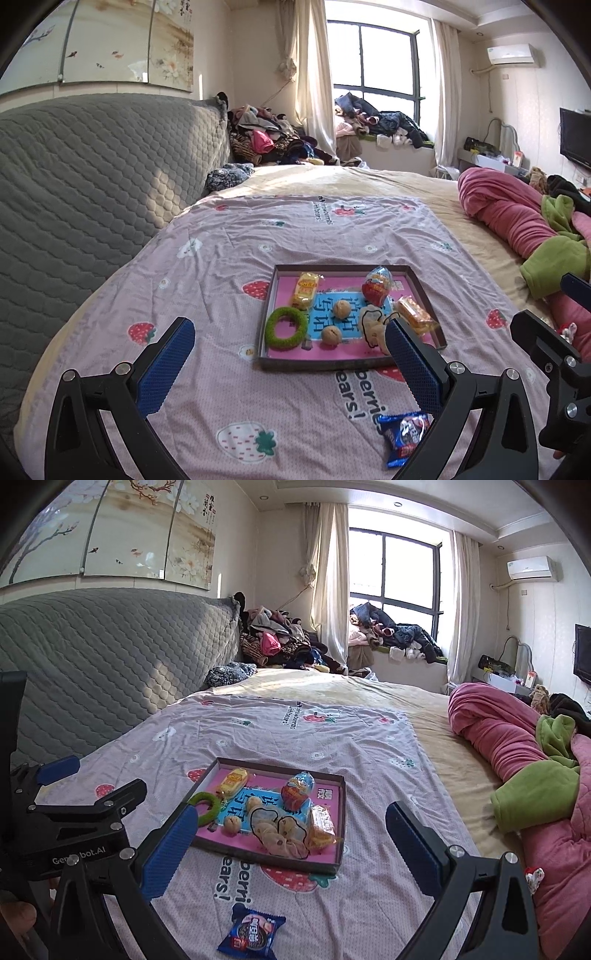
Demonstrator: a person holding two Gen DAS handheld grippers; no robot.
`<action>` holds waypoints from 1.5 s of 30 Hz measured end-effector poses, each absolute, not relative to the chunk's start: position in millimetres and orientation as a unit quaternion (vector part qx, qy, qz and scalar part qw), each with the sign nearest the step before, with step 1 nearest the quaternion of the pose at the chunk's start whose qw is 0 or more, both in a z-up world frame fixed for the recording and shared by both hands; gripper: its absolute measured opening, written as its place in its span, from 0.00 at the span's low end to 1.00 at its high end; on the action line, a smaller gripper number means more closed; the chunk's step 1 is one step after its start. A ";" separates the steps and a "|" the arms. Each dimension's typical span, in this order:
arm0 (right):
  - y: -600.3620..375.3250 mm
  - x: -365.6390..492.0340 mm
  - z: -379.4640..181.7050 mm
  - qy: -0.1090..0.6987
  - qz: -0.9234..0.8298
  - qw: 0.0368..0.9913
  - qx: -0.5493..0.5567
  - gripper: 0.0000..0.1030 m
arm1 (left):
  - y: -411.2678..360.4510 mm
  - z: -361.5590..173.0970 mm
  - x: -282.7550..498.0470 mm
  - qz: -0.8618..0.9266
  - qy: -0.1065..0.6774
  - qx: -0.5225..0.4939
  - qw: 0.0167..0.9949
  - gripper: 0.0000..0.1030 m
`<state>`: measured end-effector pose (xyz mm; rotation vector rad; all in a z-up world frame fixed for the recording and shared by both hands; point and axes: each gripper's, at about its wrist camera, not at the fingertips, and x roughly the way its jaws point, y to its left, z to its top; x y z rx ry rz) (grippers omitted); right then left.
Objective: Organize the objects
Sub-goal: 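Move both tools back from the tray toward the blue cookie packet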
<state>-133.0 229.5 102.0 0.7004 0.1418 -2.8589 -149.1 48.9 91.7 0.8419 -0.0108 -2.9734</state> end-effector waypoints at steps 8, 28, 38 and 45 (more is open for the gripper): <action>230.1 -108.5 96.9 0.049 -0.965 0.096 0.239 1.00 | 45.6 84.0 -122.6 -0.960 -0.005 0.278 0.027 1.00; 237.1 -70.0 49.7 0.058 -0.953 0.081 0.285 1.00 | 31.4 52.6 -71.8 -0.955 -0.006 0.294 0.036 1.00; 245.1 -61.2 21.2 0.061 -0.946 0.071 0.312 1.00 | 32.4 33.4 -58.6 -0.953 -0.008 0.301 0.030 1.00; 251.8 -59.9 -0.3 0.059 -0.941 0.066 0.328 1.00 | 31.9 9.8 -59.5 -0.949 -0.010 0.314 0.028 1.00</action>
